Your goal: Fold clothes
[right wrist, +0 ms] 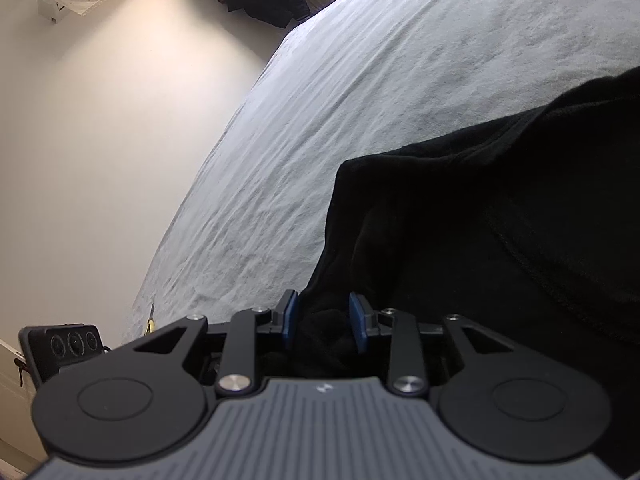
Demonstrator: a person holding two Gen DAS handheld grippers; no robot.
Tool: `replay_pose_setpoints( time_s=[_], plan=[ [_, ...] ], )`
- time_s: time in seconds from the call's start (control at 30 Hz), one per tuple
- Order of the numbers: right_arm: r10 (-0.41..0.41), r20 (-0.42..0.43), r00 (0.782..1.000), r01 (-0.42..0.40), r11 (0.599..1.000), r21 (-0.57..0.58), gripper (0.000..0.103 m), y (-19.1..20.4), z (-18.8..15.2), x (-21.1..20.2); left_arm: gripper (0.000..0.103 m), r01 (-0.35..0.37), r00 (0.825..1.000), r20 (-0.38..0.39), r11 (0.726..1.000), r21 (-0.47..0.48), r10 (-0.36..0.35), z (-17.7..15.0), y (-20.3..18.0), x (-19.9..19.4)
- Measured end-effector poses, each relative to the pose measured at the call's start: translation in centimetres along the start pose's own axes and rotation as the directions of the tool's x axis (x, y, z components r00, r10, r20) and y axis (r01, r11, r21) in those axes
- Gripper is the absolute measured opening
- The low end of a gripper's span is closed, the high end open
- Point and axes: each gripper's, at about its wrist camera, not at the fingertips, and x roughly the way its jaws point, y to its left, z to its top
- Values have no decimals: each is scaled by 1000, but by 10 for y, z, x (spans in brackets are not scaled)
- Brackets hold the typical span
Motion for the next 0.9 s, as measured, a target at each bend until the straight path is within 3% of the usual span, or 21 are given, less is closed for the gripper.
replay_pose_setpoints(
  time_s=[0.13,0.23,0.33,0.53,0.7,0.9],
  plan=[
    [1,3,1000,-1,1000,4,33,-1,1,-3,3,-50,999,6,998,39,50,-2,-3,5],
    [-2,24,1000,2,1000,6,33,-2,3,-11,2,-100,995,25,994,43,99,0,-4,4],
    [-22,72,997,21,1000,19,34,-5,8,-26,1,-200,979,60,977,78,196,2,-9,-1],
    [-98,150,984,95,995,25,36,-14,13,-48,1,-393,919,103,908,142,381,20,-15,-2],
    [-160,176,971,156,987,36,36,-25,14,-52,1,-454,891,111,865,212,440,49,-11,7],
    [-156,215,964,154,988,24,36,-30,13,-51,1,-597,802,192,765,242,565,78,-4,16]
  ],
)
